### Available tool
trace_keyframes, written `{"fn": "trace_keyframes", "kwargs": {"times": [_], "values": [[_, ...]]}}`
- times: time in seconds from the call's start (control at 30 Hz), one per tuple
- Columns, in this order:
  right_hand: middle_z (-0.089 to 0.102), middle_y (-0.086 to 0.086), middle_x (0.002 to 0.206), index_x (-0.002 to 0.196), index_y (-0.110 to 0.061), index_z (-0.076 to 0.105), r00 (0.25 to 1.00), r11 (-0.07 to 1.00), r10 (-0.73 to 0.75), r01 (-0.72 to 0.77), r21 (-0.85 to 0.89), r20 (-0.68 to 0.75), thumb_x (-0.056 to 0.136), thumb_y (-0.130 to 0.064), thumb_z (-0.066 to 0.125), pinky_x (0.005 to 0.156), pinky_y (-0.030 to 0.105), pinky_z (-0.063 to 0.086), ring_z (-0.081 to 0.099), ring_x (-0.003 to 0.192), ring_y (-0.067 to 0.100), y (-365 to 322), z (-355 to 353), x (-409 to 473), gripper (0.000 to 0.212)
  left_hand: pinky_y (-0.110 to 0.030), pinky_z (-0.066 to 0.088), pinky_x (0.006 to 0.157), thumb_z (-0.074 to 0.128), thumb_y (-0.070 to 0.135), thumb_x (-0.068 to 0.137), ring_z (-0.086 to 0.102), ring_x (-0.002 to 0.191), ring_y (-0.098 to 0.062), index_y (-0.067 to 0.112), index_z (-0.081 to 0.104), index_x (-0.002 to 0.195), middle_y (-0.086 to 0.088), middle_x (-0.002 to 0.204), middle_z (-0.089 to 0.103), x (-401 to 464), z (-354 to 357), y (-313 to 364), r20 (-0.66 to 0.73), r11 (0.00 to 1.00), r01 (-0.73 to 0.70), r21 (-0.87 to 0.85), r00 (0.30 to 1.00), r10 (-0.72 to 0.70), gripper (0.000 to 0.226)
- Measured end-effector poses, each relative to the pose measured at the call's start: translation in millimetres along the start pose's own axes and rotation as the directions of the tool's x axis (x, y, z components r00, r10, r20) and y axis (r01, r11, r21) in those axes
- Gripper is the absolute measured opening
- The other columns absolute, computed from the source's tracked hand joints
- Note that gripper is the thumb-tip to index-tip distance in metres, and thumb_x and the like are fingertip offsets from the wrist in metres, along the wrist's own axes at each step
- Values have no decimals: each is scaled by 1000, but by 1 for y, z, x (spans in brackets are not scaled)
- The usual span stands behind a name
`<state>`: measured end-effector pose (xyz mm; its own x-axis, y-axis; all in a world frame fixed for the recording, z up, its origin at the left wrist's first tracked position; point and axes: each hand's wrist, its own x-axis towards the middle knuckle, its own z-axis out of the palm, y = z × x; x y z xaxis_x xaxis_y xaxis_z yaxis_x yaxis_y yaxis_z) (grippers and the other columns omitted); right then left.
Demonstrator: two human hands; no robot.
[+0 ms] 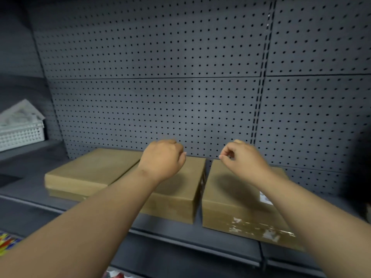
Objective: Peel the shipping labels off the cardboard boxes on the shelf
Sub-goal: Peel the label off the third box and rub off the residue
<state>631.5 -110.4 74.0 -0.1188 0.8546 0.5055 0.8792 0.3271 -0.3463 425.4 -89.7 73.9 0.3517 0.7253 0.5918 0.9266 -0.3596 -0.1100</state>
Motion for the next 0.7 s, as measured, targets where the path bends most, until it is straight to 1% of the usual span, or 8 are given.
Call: {"fn": "trace_keyframes", "kwargs": {"times": [0.07,0.17,0.27,0.33,0.47,0.57,0.63,0.7], "values": [[50,-5,88,81,-24,56,1000,1000,24,-24,-17,7,89,-27,52,70,28,40,53,83,14,-4,14,4,9,-32,44,71,36,35,97,58,86,-21,15,64,99,-2,95,62,0,10,-13,15,1000,-14,-7,1000,14,35],[53,-4,92,85,-22,58,997,996,74,-74,-45,-1,89,-26,51,75,30,44,54,86,15,-4,28,6,10,-32,44,70,35,34,97,58,85,-20,14,64,100,-2,94,62,2,25,-24,29,998,-48,-31,998,49,35],[53,-2,92,82,-21,56,990,988,144,-144,-58,0,89,-25,52,73,29,41,53,86,16,3,35,4,10,-32,44,73,35,33,97,58,86,-21,14,63,100,-3,94,62,8,36,-22,43,993,-96,-71,994,99,35],[52,-2,91,81,-20,55,982,979,190,-190,-78,0,90,-26,52,72,28,41,53,85,16,11,36,0,11,-32,43,75,35,33,97,58,89,-22,14,63,100,-3,96,62,13,43,-14,50,986,-135,-103,989,140,34],[54,-1,93,89,-15,60,962,951,272,-270,-151,-9,91,-27,51,65,25,41,52,84,17,33,28,-14,16,-31,42,75,35,33,97,57,90,-20,15,63,100,-2,96,62,24,57,11,32,965,-192,-176,979,201,33],[57,1,94,84,-15,60,946,930,323,-321,-177,-22,89,-25,52,73,33,46,56,86,21,55,17,-24,13,-31,42,73,35,34,97,57,87,-19,15,63,100,-1,95,62,32,66,34,36,948,-234,-217,968,247,33],[57,0,93,85,-14,62,936,918,352,-348,-188,-11,88,-23,53,75,33,44,56,88,20,70,8,-32,13,-32,42,74,35,33,97,56,86,-20,15,61,97,-2,93,61,36,70,51,47,936,-251,-247,962,270,32],[56,0,93,87,-14,62,928,908,373,-364,-208,2,89,-23,52,73,33,44,55,86,20,84,0,-39,13,-32,41,76,35,32,96,56,88,-20,14,61,96,-2,93,60,39,73,68,61,928,-247,-279,960,274,31]]}}
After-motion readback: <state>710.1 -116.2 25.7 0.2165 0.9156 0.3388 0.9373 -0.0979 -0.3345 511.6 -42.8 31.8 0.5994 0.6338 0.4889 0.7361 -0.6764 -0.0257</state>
